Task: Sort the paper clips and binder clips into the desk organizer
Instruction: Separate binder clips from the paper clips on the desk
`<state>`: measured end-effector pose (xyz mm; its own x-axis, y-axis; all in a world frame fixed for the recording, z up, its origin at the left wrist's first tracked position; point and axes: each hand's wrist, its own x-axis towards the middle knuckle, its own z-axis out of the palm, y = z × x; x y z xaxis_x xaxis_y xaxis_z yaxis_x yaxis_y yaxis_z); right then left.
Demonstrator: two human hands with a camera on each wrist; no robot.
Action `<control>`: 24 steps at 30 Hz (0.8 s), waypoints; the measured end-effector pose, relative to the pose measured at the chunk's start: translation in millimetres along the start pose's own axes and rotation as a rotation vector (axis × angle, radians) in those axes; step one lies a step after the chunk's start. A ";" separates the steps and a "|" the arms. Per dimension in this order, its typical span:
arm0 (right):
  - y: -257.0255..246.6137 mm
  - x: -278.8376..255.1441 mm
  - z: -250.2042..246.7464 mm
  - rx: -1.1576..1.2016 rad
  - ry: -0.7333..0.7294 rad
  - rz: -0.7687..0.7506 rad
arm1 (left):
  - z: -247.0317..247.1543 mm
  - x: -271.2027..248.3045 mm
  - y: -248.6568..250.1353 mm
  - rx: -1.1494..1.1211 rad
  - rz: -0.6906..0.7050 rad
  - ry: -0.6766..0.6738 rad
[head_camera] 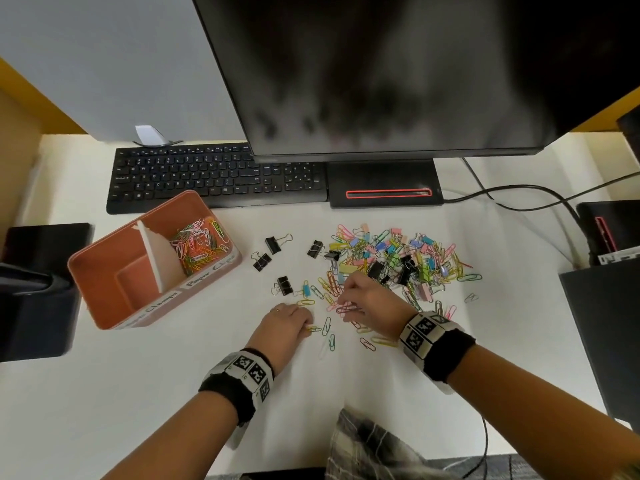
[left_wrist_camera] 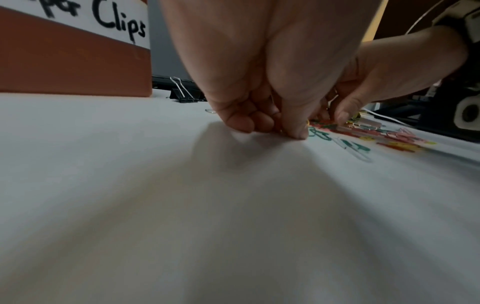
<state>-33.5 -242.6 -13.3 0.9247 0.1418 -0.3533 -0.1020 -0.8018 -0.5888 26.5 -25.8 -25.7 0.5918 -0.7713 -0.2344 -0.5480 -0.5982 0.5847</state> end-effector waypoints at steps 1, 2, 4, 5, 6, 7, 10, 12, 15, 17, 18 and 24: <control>2.3 -2.5 -1.2 -0.027 -0.005 -0.017 | -0.2 0.0 -0.3 -0.023 -0.031 -0.012; 4.8 -5.0 -2.4 -0.071 -0.012 -0.039 | -1.1 0.5 0.5 -0.035 -0.048 -0.028; 7.8 -9.9 -4.4 -0.160 -0.034 -0.069 | -2.5 1.7 5.2 -0.084 -0.040 -0.034; 8.7 -11.4 -4.9 -0.190 -0.046 -0.068 | -1.9 2.8 9.3 -0.114 -0.028 -0.025; 8.7 -11.9 -4.5 -0.203 -0.052 -0.065 | -0.2 3.5 13.8 -0.135 -0.022 -0.021; 8.3 -10.7 -3.4 -0.198 -0.051 -0.062 | 2.5 4.3 18.1 -0.150 -0.023 -0.026; 5.9 -4.9 -0.2 -0.105 -0.015 -0.056 | 18.7 3.9 30.2 -0.157 -0.076 -0.064; 3.0 -0.2 0.4 -0.060 0.016 -0.030 | 26.8 3.6 34.7 -0.164 -0.137 -0.045; -2.1 4.7 0.5 -0.026 0.034 0.013 | 24.3 7.1 36.5 -0.170 -0.161 0.039; -4.2 7.6 0.4 -0.022 0.037 0.046 | 18.0 10.8 33.2 -0.165 -0.160 0.065; -4.7 8.8 0.3 -0.021 0.033 0.061 | 14.4 12.4 30.9 -0.159 -0.160 0.071; -7.9 11.5 -0.5 -0.098 -0.041 0.077 | -3.3 16.2 21.5 -0.174 -0.196 0.002</control>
<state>-21.9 -234.9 -12.2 0.8995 0.1000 -0.4252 -0.1337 -0.8637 -0.4859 26.3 -50.4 -14.4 0.6780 -0.6440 -0.3544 -0.3131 -0.6892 0.6534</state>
